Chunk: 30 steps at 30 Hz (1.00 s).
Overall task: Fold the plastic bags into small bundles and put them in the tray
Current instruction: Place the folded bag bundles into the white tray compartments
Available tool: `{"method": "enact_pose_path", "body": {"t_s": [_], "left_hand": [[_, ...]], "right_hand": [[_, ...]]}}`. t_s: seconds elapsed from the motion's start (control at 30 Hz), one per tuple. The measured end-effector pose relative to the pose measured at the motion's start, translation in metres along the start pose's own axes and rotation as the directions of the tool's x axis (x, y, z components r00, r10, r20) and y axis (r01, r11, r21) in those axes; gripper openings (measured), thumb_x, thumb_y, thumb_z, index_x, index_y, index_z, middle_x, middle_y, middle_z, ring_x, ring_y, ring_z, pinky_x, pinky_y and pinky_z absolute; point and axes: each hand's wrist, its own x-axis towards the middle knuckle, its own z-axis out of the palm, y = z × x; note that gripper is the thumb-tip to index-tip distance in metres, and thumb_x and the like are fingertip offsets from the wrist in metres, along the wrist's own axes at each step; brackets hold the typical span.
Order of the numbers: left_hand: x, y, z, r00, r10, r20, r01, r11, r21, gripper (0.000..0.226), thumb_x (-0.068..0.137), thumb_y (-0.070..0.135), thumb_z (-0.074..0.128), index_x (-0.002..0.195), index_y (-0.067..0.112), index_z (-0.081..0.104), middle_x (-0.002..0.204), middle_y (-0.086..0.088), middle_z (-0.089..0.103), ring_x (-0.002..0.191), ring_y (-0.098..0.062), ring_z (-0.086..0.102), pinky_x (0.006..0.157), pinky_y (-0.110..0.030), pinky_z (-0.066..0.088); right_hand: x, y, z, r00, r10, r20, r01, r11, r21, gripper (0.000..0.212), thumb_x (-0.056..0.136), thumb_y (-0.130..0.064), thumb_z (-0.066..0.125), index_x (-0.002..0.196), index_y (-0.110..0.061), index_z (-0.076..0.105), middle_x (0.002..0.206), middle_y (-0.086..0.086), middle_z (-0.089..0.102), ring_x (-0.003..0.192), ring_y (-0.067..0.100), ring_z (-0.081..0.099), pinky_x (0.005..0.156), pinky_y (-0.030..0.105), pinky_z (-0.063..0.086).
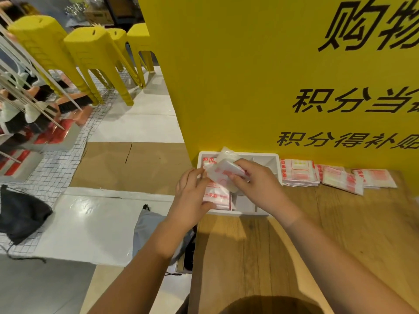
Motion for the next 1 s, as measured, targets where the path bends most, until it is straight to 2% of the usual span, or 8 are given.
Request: {"method": "enact_pose_path", "body": {"t_s": [0.2, 0.4, 0.53, 0.63, 0.73, 0.83, 0.93, 1.0], "left_hand": [[-0.005, 0.0, -0.008, 0.995, -0.097, 0.006, 0.097, 0.994, -0.052, 0.07, 0.077, 0.032, 0.083, 0.135, 0.011, 0.05, 0.153, -0.012, 0.032, 0.14, -0.026, 0.024, 0.116, -0.044, 0.031], [-0.009, -0.002, -0.016, 0.999, -0.046, 0.003, 0.046, 0.99, -0.135, 0.089, 0.087, 0.027, 0.076, 0.157, 0.02, 0.021, 0.16, -0.007, 0.022, 0.145, -0.021, 0.022, 0.117, -0.037, 0.026], [-0.006, 0.002, -0.014, 0.997, -0.064, -0.036, 0.056, 0.979, -0.197, 0.088, 0.088, 0.024, 0.075, 0.157, 0.019, 0.022, 0.15, -0.005, 0.035, 0.137, -0.02, 0.034, 0.112, -0.038, 0.038], [-0.005, 0.004, -0.014, 0.998, -0.023, -0.058, 0.014, 0.987, -0.163, 0.082, 0.086, 0.02, 0.076, 0.153, 0.023, 0.029, 0.15, -0.007, 0.034, 0.136, -0.024, 0.038, 0.106, -0.038, 0.044], [-0.006, 0.003, -0.01, 0.996, 0.088, -0.027, -0.089, 0.995, -0.036, 0.063, 0.081, 0.016, 0.079, 0.138, 0.02, 0.052, 0.155, -0.009, 0.032, 0.138, -0.027, 0.033, 0.108, -0.042, 0.04], [-0.004, 0.003, -0.008, 0.996, 0.085, 0.022, -0.086, 0.996, 0.017, 0.055, 0.075, 0.017, 0.083, 0.125, 0.014, 0.061, 0.156, -0.011, 0.035, 0.141, -0.028, 0.033, 0.108, -0.044, 0.039], [0.006, 0.004, -0.011, 0.989, 0.092, 0.118, -0.102, 0.991, 0.084, 0.067, 0.069, 0.021, 0.088, 0.129, 0.015, 0.06, 0.154, -0.012, 0.041, 0.143, -0.029, 0.036, 0.109, -0.047, 0.041], [0.015, 0.002, -0.015, 0.978, 0.108, 0.178, -0.133, 0.982, 0.134, 0.078, 0.067, 0.026, 0.089, 0.136, 0.014, 0.056, 0.153, -0.013, 0.043, 0.144, -0.032, 0.036, 0.11, -0.05, 0.04]], "right_hand": [[0.032, -0.004, 0.014, 0.982, 0.119, 0.148, -0.064, 0.941, -0.332, 0.033, 0.099, -0.032, 0.058, 0.128, -0.019, 0.05, 0.105, 0.008, 0.067, 0.094, 0.031, 0.062, 0.064, 0.033, 0.042], [0.051, 0.002, 0.03, 0.939, 0.118, 0.323, 0.057, 0.874, -0.483, 0.054, 0.092, -0.029, 0.068, 0.141, -0.024, 0.046, 0.122, 0.009, 0.06, 0.111, 0.03, 0.057, 0.086, 0.04, 0.049], [0.045, 0.013, 0.044, 0.997, -0.054, 0.048, 0.072, 0.824, -0.562, 0.072, 0.079, -0.035, 0.081, 0.141, -0.018, 0.05, 0.134, 0.01, 0.051, 0.122, 0.032, 0.049, 0.094, 0.044, 0.042], [0.032, 0.026, 0.053, 0.979, -0.124, -0.163, 0.022, 0.856, -0.517, 0.068, 0.076, -0.036, 0.083, 0.135, -0.016, 0.055, 0.128, 0.01, 0.056, 0.114, 0.032, 0.054, 0.088, 0.044, 0.045], [0.022, 0.034, 0.065, 0.957, -0.226, -0.18, 0.099, 0.843, -0.529, 0.052, 0.084, -0.028, 0.078, 0.131, -0.016, 0.059, 0.122, 0.007, 0.062, 0.107, 0.031, 0.059, 0.084, 0.041, 0.047], [0.017, 0.041, 0.075, 0.946, -0.281, -0.164, 0.142, 0.811, -0.568, 0.043, 0.089, -0.019, 0.071, 0.13, -0.014, 0.061, 0.132, 0.008, 0.062, 0.118, 0.029, 0.057, 0.091, 0.042, 0.045], [0.017, 0.046, 0.078, 0.951, -0.293, -0.104, 0.164, 0.756, -0.634, 0.043, 0.094, -0.023, 0.065, 0.134, -0.012, 0.059, 0.142, 0.012, 0.056, 0.133, 0.032, 0.05, 0.108, 0.048, 0.039], [0.014, 0.048, 0.075, 0.967, -0.254, -0.033, 0.174, 0.747, -0.642, 0.052, 0.1, -0.04, 0.049, 0.143, -0.011, 0.052, 0.153, 0.014, 0.044, 0.144, 0.032, 0.037, 0.118, 0.051, 0.027]]}}
